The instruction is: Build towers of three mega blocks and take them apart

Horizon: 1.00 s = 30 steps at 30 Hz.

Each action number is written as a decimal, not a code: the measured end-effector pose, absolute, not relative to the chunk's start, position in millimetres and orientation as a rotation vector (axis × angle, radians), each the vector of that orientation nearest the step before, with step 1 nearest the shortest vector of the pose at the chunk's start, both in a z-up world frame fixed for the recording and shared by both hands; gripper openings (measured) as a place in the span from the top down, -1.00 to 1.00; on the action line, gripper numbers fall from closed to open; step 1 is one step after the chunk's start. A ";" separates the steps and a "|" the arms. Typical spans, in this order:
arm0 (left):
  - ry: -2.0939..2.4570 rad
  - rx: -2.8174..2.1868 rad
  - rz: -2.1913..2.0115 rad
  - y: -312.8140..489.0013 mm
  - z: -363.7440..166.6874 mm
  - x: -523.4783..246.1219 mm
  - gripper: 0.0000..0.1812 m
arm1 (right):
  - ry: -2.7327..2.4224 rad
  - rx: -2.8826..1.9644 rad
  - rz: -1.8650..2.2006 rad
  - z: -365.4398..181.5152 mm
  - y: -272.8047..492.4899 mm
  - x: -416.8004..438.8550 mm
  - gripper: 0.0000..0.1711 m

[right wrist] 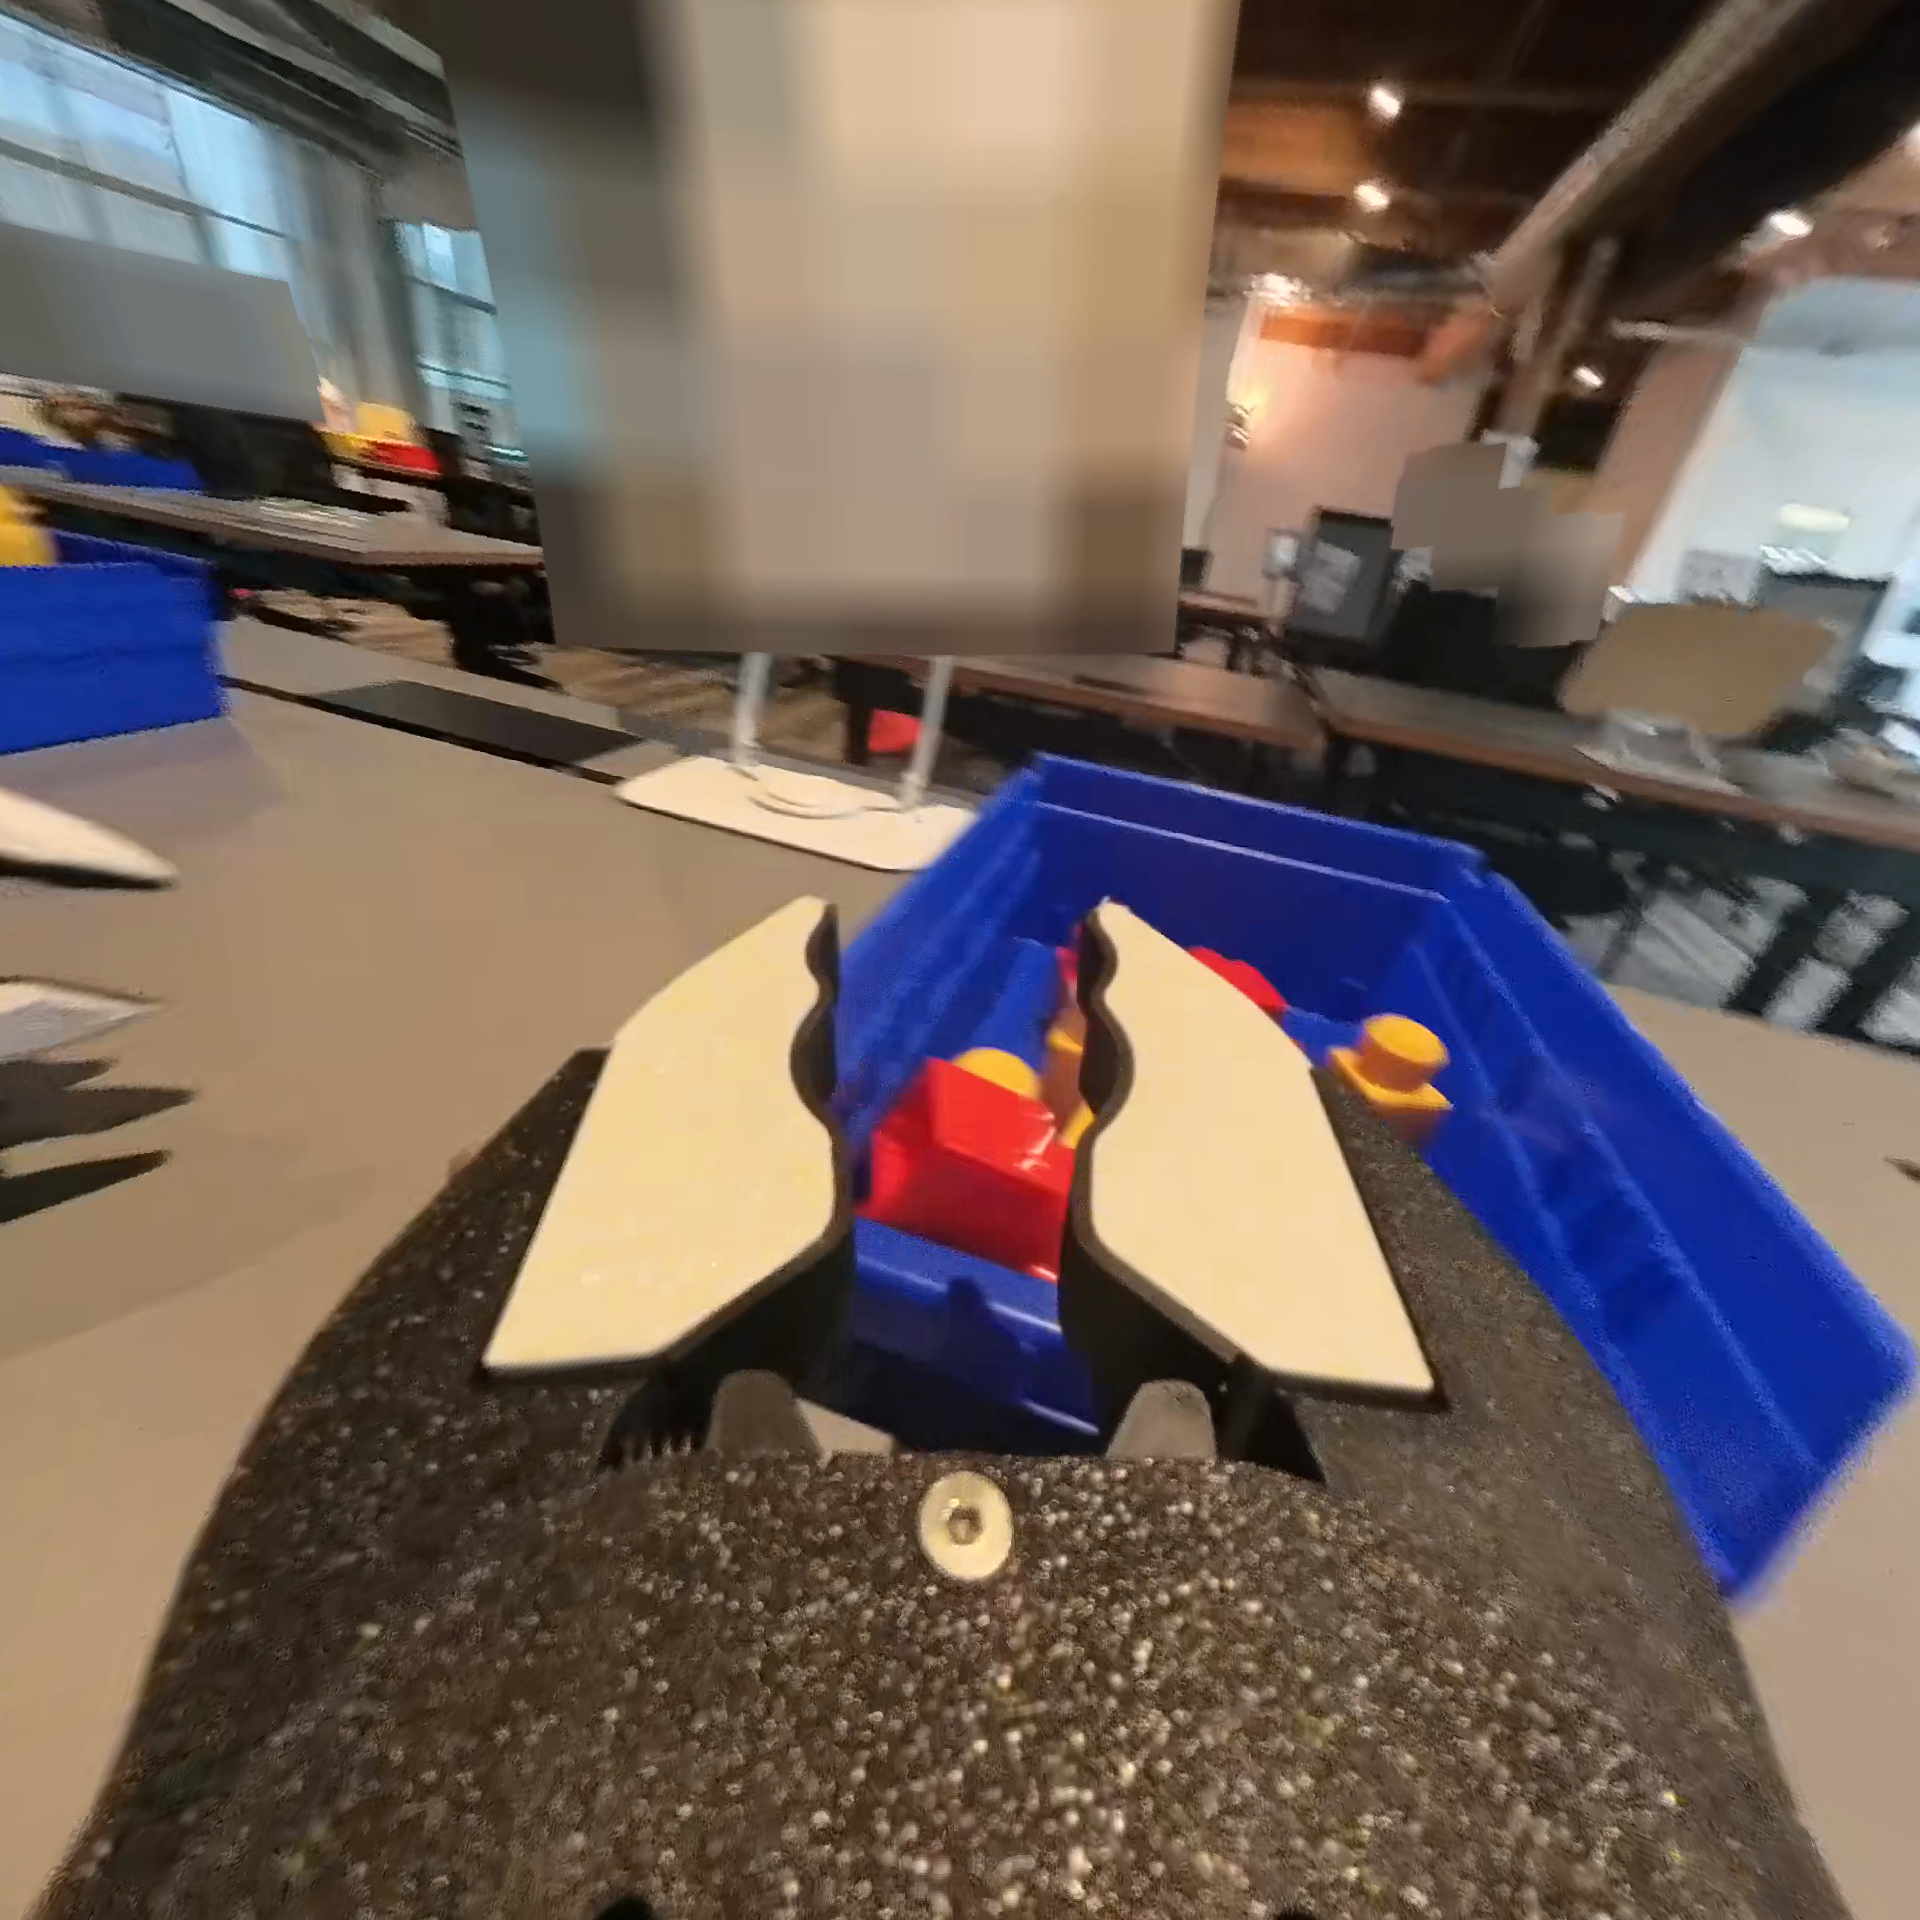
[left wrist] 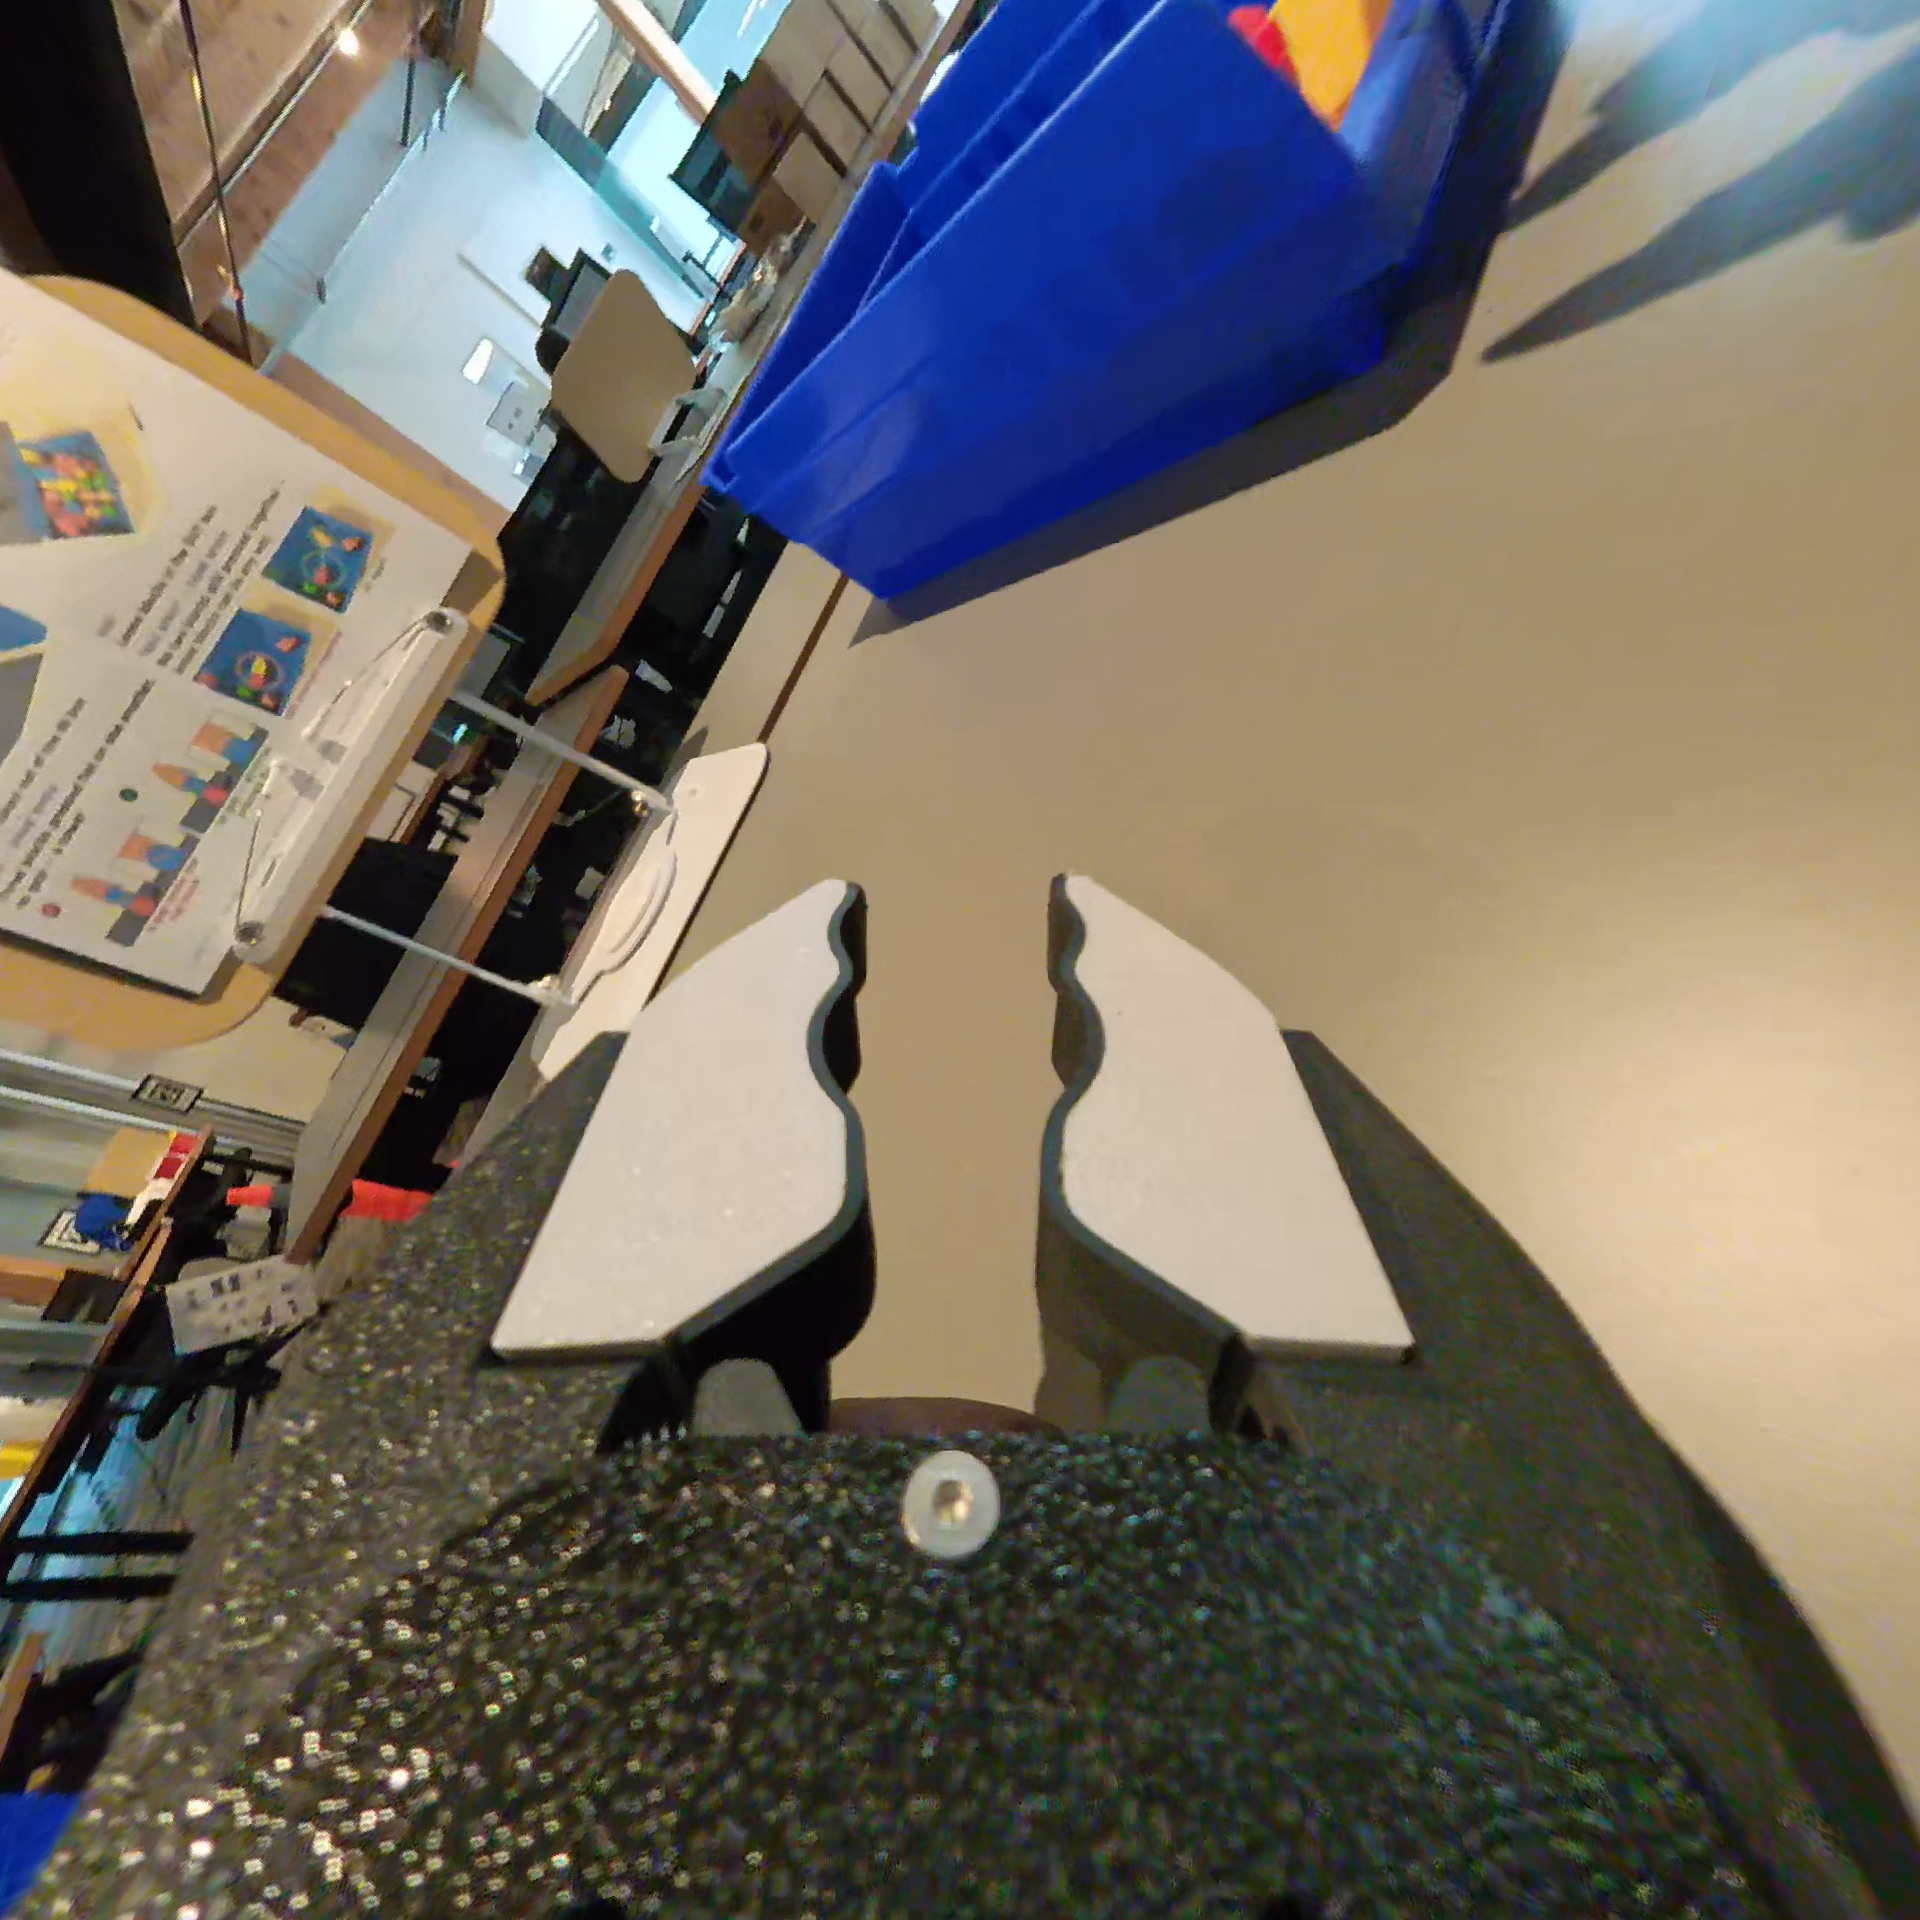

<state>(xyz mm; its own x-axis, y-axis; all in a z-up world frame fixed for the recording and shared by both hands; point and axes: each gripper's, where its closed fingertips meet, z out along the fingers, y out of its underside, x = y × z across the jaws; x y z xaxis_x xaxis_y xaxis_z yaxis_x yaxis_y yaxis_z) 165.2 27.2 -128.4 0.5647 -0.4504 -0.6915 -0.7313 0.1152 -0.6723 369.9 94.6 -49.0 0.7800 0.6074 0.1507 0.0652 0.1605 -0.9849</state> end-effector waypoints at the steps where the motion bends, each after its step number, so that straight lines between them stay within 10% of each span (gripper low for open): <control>1: 1.038 -1.529 0.280 28.3 -127.9 162.3 0.64 | -0.659 -1.330 0.458 -46.5 83.0 355.7 0.50; 15: 0.761 -1.641 0.317 37.1 -110.0 80.8 0.63 | -1.682 -0.975 0.237 -148.8 -54.2 212.8 0.67; 30: -0.138 -1.859 0.343 -23.3 -30.9 -259.2 0.43 | -1.744 -1.025 0.268 -166.6 -74.6 197.0 0.71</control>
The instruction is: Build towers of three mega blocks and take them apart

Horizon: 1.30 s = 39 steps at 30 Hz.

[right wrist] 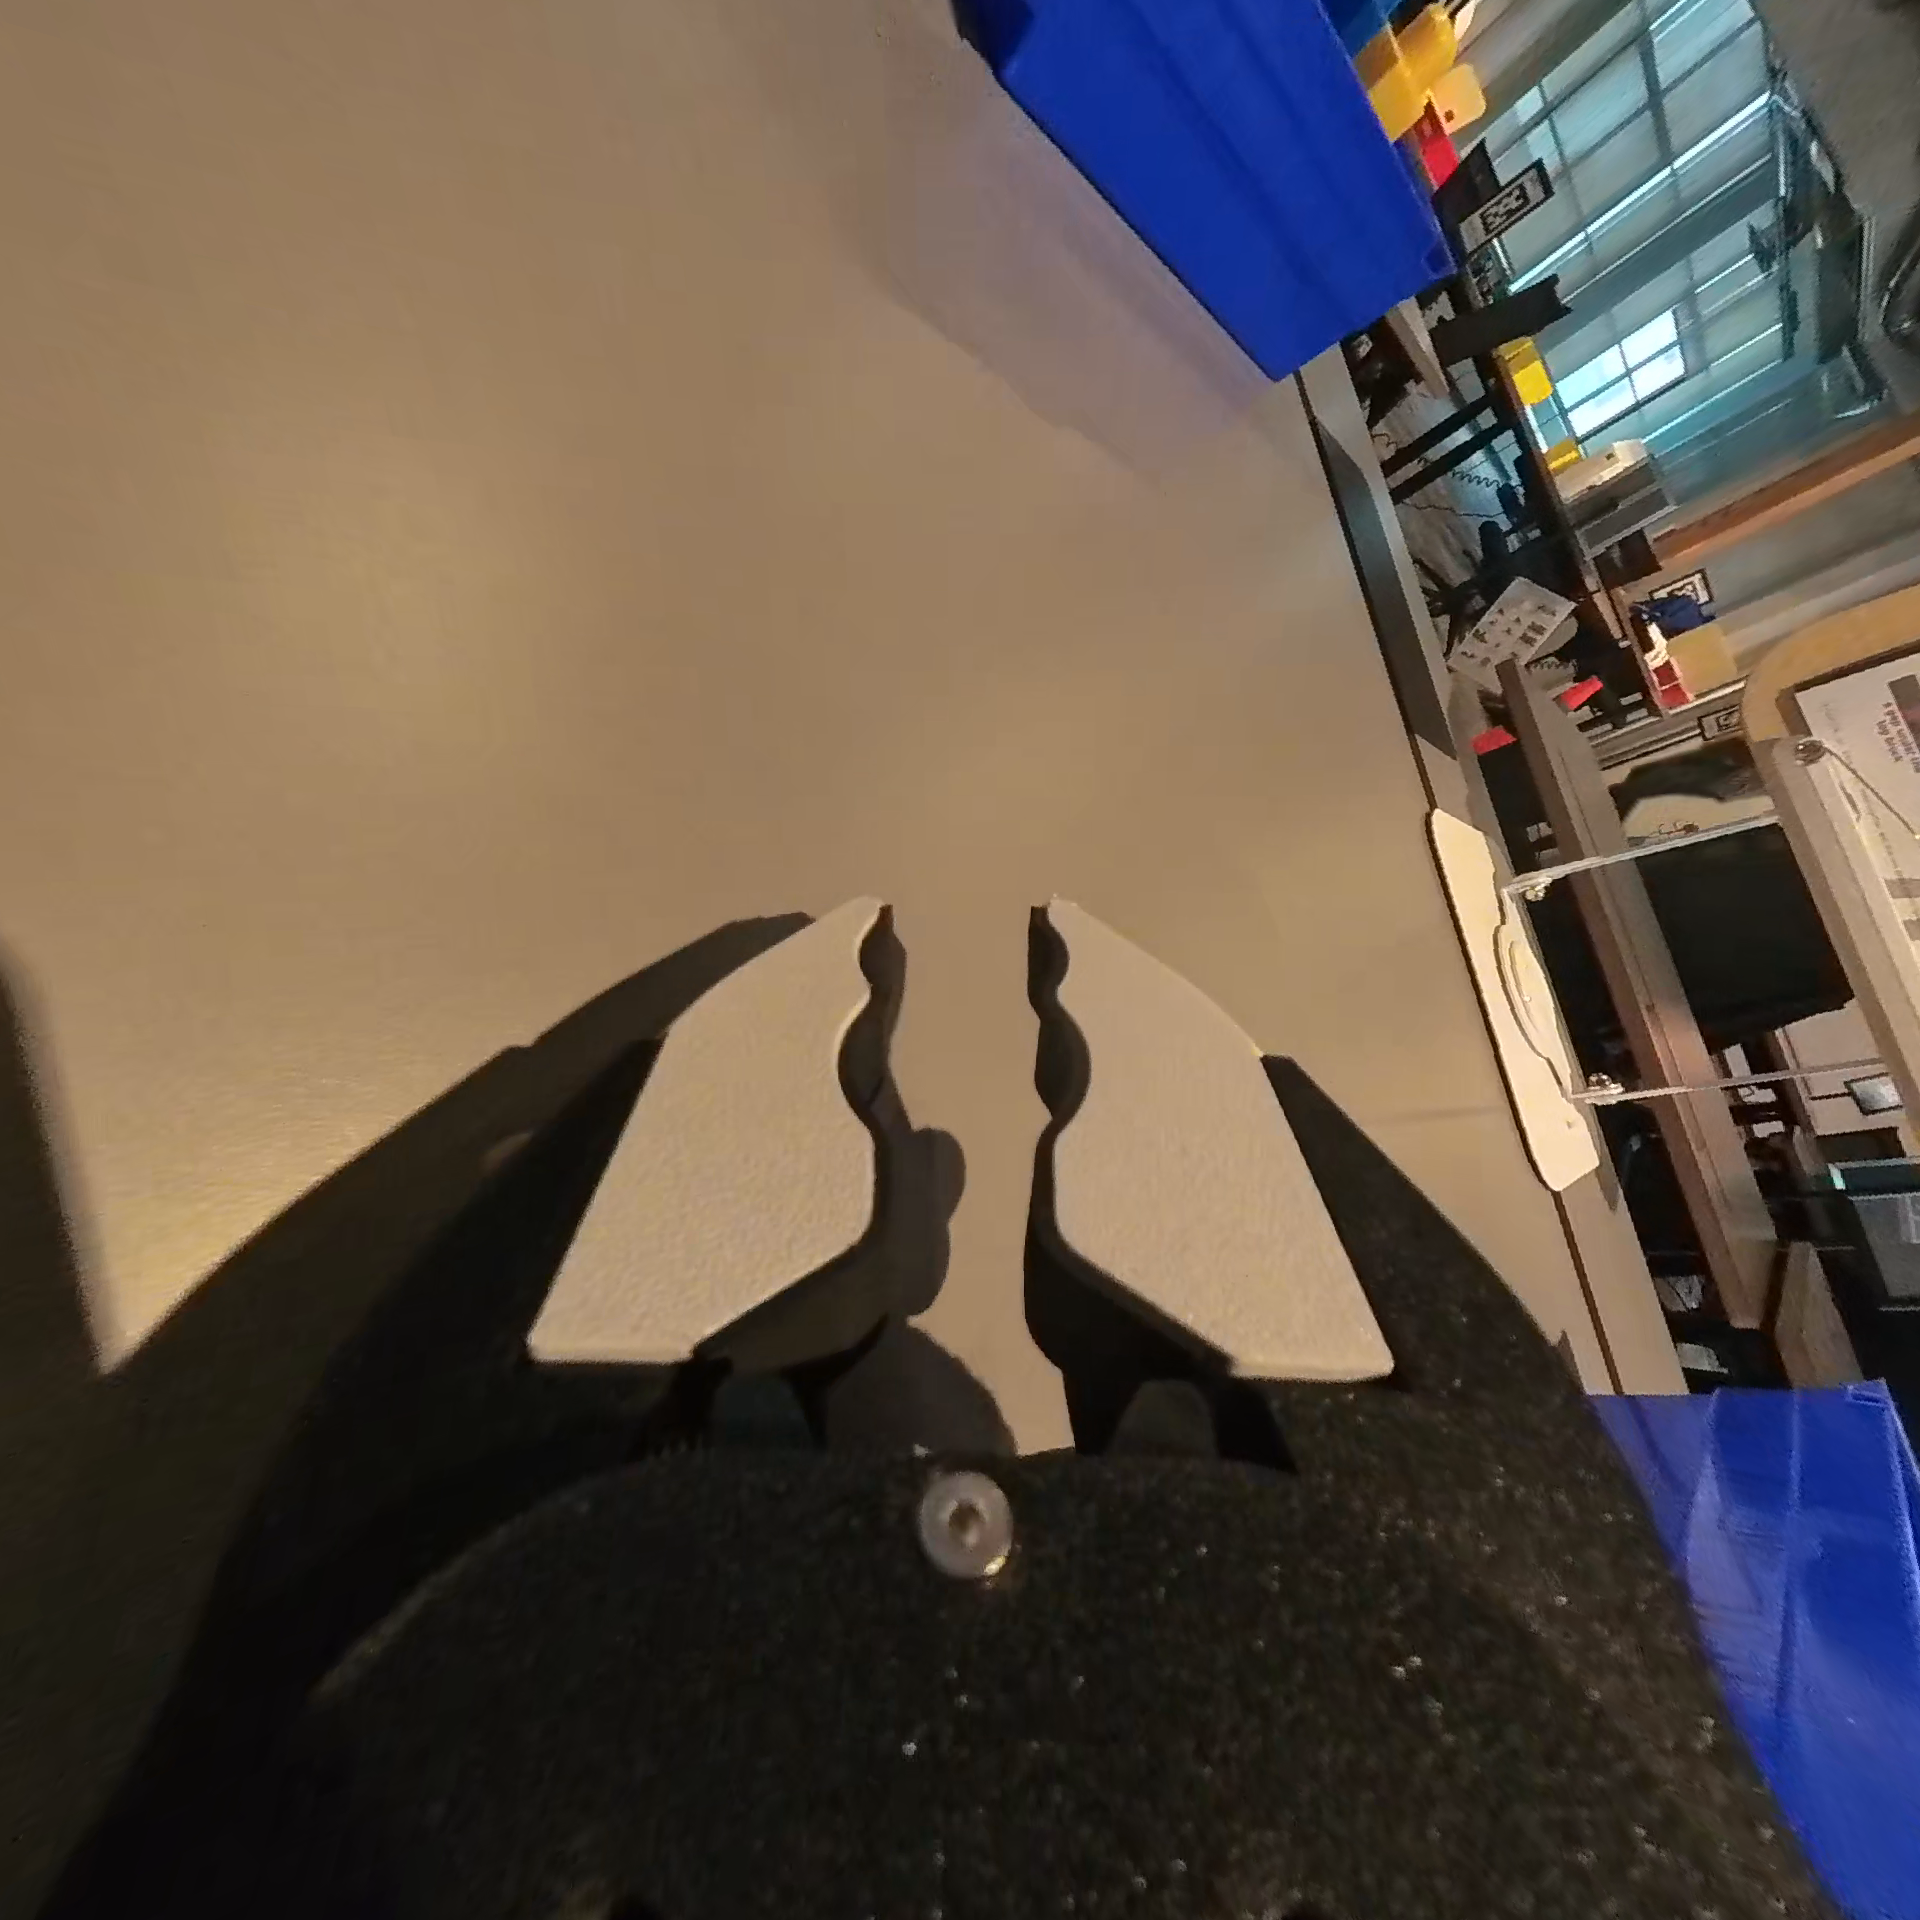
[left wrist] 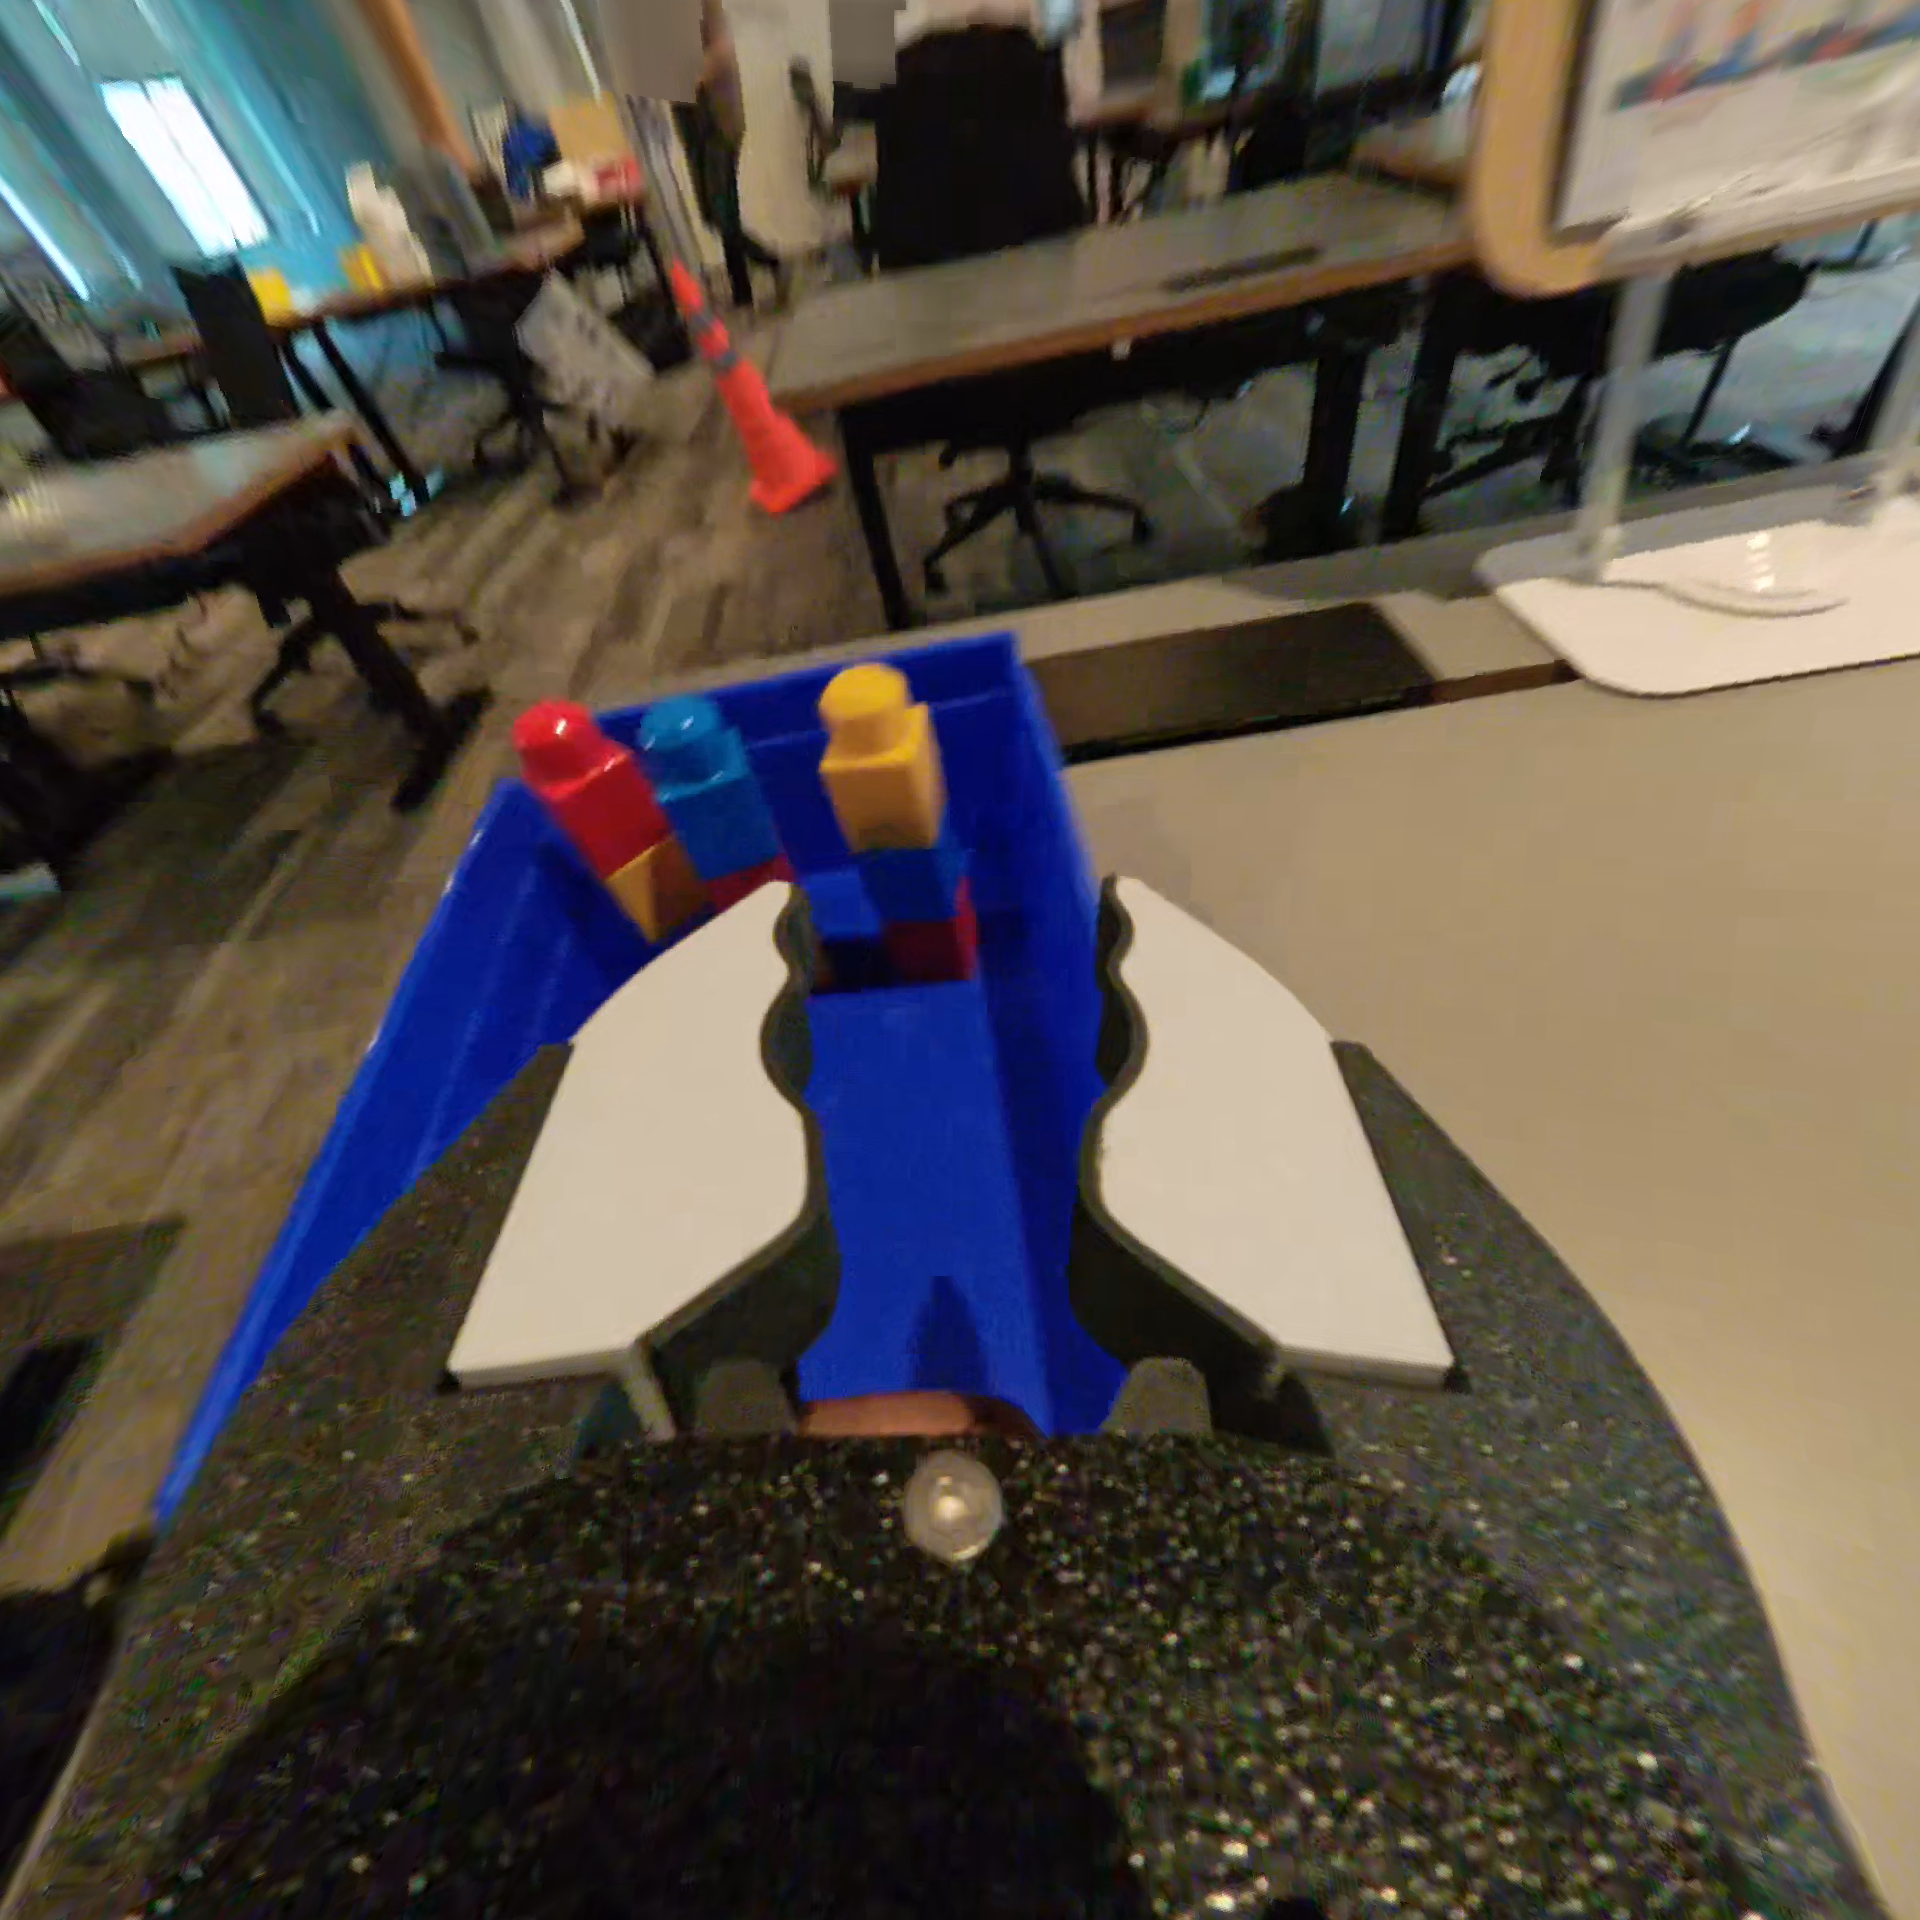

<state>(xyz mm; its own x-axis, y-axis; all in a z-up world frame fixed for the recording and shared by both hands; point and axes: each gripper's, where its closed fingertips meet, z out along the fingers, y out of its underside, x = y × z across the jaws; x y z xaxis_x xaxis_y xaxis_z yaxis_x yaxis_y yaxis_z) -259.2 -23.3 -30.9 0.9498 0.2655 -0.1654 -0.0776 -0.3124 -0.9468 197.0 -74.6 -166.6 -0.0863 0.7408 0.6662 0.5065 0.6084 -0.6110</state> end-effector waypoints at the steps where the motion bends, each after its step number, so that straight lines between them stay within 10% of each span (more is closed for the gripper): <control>1: -0.158 -1.899 0.336 -22.2 -36.5 -273.4 0.40 | -1.746 -1.025 0.267 -166.9 -74.7 197.0 0.72; 27: 0.069 -2.217 0.571 105.2 -86.0 -330.0 0.57 | -1.770 -1.024 0.272 -170.3 -75.2 197.5 0.83; 39: 0.304 -1.713 0.495 70.4 56.1 -154.4 0.58 | -1.758 -1.056 0.319 -167.9 -74.2 198.3 0.75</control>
